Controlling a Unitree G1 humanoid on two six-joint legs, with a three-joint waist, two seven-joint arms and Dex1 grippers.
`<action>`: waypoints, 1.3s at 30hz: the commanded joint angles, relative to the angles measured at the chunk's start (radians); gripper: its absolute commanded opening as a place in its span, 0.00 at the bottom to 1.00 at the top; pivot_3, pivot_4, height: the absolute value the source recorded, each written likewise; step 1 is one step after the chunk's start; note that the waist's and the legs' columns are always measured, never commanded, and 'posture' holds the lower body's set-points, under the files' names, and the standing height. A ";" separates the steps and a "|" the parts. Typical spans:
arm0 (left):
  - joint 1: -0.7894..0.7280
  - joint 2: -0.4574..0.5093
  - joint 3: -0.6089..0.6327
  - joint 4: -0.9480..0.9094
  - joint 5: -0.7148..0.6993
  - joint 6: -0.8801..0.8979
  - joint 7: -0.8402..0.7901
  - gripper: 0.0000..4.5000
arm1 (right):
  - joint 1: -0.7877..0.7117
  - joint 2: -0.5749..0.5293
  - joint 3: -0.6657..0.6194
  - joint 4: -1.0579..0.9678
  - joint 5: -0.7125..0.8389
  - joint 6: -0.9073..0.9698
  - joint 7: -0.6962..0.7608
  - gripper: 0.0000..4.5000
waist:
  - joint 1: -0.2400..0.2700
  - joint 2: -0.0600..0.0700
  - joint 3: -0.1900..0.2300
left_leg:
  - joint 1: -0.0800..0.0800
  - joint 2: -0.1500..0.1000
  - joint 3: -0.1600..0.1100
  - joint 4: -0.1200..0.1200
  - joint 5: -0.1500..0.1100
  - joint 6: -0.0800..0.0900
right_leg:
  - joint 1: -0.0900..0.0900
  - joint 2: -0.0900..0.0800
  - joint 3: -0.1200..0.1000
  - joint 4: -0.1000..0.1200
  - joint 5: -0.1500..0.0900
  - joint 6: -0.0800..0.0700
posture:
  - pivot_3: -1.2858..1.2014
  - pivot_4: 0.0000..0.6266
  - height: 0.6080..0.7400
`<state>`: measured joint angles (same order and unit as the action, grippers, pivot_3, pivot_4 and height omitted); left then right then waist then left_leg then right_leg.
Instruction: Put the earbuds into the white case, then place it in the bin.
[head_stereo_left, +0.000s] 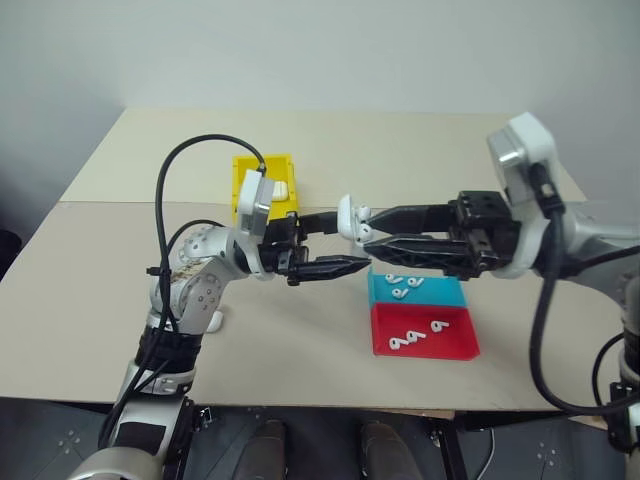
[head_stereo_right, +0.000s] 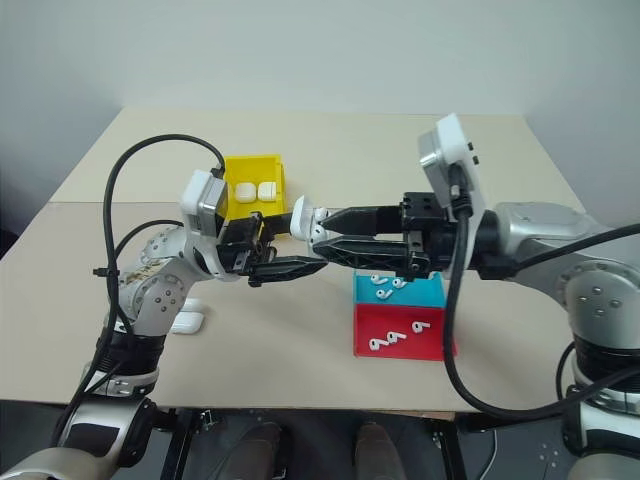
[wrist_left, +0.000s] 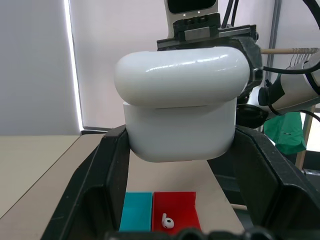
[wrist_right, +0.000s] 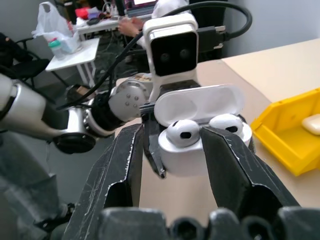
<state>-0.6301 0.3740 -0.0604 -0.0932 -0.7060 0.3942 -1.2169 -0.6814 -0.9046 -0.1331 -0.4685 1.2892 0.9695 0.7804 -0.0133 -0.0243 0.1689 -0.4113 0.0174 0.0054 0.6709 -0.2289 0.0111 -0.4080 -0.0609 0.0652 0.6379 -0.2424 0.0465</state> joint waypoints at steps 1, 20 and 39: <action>-0.009 -0.012 -0.002 -0.010 0.010 -0.013 0.008 0.61 | 0.009 -0.025 -0.069 -0.013 0.055 0.000 0.056 0.47 | 0.000 0.000 0.000 | 0.000 0.000 0.000 0.000 0.000 0.000 | 0.000 0.000 0.000 0.000 0.000 0.000 | 0.52 0.24 1.00; -0.050 -0.077 -0.108 0.059 0.264 -0.124 0.137 0.61 | -0.330 -0.042 0.425 -0.020 -0.679 -0.158 0.169 0.01 | -0.001 0.000 0.000 | -0.013 0.000 0.002 0.004 0.000 0.000 | -0.016 0.000 0.002 0.005 0.000 0.000 | 0.52 0.24 1.00; 0.005 -0.165 0.102 -0.077 0.366 -0.023 0.726 0.61 | -0.155 0.062 0.059 0.086 -0.637 -0.136 0.081 0.01 | 0.005 0.000 0.000 | -0.011 0.000 0.000 0.007 0.000 0.000 | -0.013 0.000 0.001 0.008 0.002 0.000 | 0.52 0.24 1.00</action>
<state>-0.5820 0.2310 -0.0189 -0.1475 -0.3713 0.3336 -0.6519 -0.8605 -0.8520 -0.0150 -0.3511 0.6372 0.8188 0.9092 -0.0086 -0.0243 0.1686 -0.4230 0.0175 0.0050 0.6779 -0.2290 0.0114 -0.4213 -0.0611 0.0663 0.6456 -0.2407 0.0466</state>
